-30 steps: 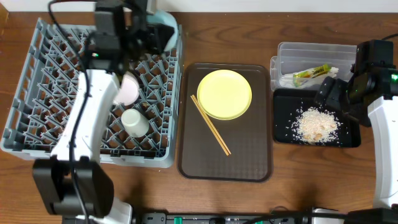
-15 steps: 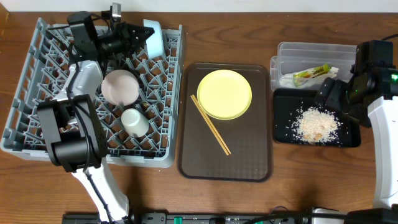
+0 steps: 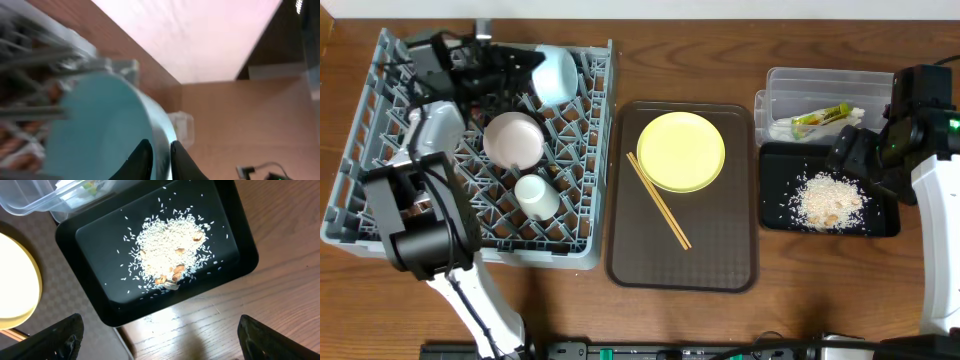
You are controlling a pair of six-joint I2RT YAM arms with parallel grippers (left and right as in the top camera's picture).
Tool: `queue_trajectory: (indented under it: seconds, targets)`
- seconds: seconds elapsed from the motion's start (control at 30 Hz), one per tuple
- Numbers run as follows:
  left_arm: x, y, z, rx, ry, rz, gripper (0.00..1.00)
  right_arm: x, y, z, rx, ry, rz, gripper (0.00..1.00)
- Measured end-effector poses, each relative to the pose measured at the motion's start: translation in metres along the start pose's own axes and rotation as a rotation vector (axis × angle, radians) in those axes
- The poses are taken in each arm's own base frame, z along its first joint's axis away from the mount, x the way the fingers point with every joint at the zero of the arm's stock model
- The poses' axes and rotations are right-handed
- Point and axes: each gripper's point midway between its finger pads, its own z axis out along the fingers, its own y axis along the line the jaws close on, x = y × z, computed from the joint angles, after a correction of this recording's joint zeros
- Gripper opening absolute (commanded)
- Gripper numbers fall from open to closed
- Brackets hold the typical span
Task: Sort waste into correct bins and load items into the dishwasher
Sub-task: 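Reach the left gripper to the wooden chopsticks on the tray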
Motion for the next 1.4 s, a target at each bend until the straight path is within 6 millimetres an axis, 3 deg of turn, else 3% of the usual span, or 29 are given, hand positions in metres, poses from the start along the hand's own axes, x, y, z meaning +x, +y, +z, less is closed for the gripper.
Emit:
queue_trajectory:
  seconds: [0.13,0.27,0.47,0.6,0.77,0.8,0.93,1.07,1.2,1.4]
  targets:
    - [-0.011,0.013,-0.014,-0.045,-0.051,0.023,0.62,0.000,0.000,0.000,0.001,0.001,0.000,0.96]
    - [-0.022,0.021,-0.029,-0.067,-0.095,0.043,0.77,0.001,0.000,0.000,0.002,0.003,0.000,0.96]
    - [-0.040,0.031,-0.061,-0.095,-0.172,0.039,0.84,0.002,-0.001,0.000,0.003,0.007,-0.001,0.97]
    - [-0.034,0.015,-0.067,-0.137,-0.177,0.039,0.86,0.002,-0.001,0.000,0.004,0.008,-0.001,0.98]
    - [0.012,-0.039,-0.071,-0.339,-0.151,0.098,0.86,0.002,-0.001,0.000,0.003,0.007,-0.005,0.99]
    - [0.034,-0.049,-0.069,-0.421,-0.128,0.104,0.86,0.002,-0.001,0.000,0.004,0.008,-0.008,0.99]
    - [0.091,-0.082,-0.057,-0.600,-0.065,0.214,0.86,0.002,-0.001,-0.001,0.002,0.006,-0.012,0.99]
    - [0.174,-0.095,-0.042,-0.787,0.105,0.315,0.87,0.002,-0.001,-0.001,0.003,0.007,-0.012,0.99]
    - [0.224,-0.092,-0.030,-0.856,0.258,0.373,0.87,0.003,-0.001,-0.001,0.005,0.012,-0.013,0.99]
    - [0.259,-0.097,-0.015,-0.873,0.328,0.403,0.87,0.004,-0.002,-0.001,0.006,0.016,-0.013,0.99]
